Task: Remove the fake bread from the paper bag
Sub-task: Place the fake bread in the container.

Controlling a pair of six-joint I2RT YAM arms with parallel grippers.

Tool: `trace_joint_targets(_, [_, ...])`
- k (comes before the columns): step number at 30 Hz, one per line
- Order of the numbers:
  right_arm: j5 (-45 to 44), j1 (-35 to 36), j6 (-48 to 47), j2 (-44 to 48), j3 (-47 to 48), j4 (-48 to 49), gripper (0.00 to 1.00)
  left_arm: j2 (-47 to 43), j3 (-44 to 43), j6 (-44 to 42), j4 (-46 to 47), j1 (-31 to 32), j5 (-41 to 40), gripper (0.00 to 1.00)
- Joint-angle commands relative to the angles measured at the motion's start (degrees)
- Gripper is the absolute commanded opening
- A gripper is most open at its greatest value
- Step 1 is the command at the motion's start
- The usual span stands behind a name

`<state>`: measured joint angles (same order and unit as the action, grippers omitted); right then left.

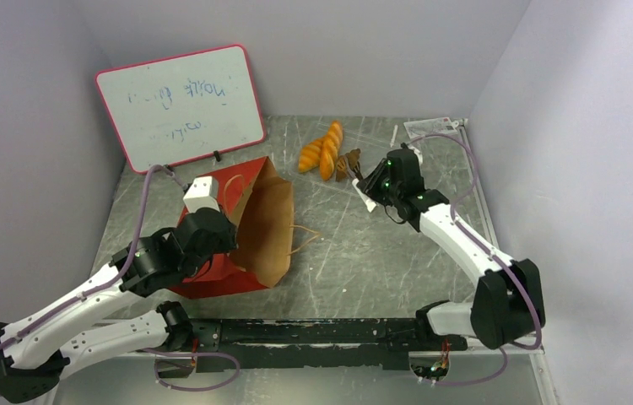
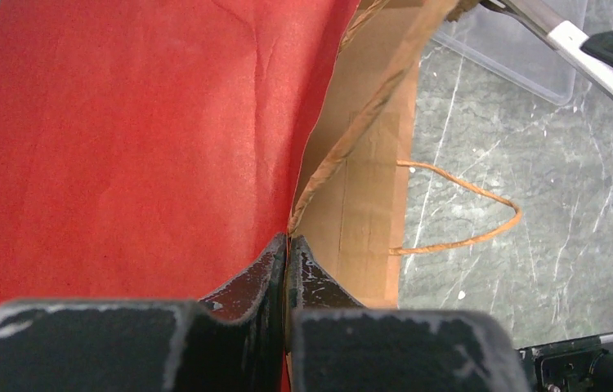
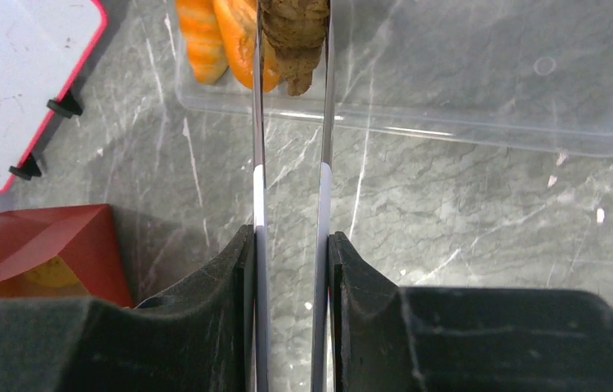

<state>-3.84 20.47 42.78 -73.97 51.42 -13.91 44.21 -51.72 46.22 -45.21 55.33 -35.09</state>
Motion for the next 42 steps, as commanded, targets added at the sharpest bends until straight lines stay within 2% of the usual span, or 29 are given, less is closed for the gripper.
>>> trace_joint_targets(1, [1.86,-1.39,-3.02,-3.06,2.97,5.89,0.0,0.52,-2.13,-2.92,3.14,0.04,1.96,0.07])
trace_joint_targets(3, [2.27,-1.86,-3.06,-4.53,2.99,6.52,0.0,0.61,-2.2,-3.66,3.57,0.04,2.14,0.07])
trace_joint_targets(14, [6.23,-5.02,-1.92,-4.69,0.74,6.88,0.38,1.19,-1.65,-4.29,4.53,0.04,2.92,0.07])
trace_joint_targets(18, [6.83,-5.5,-1.92,-4.04,-0.18,6.62,0.43,1.73,-1.63,-4.21,4.8,0.09,3.01,0.07])
trace_joint_targets(31, [8.26,-6.3,-0.83,-1.72,-2.4,7.32,0.46,0.82,-1.02,-3.2,4.52,0.11,3.16,0.07])
trace_joint_targets(42, [7.84,-6.4,-0.64,0.19,-0.13,5.64,0.47,-0.17,-0.95,-2.39,3.61,0.05,3.29,0.07])
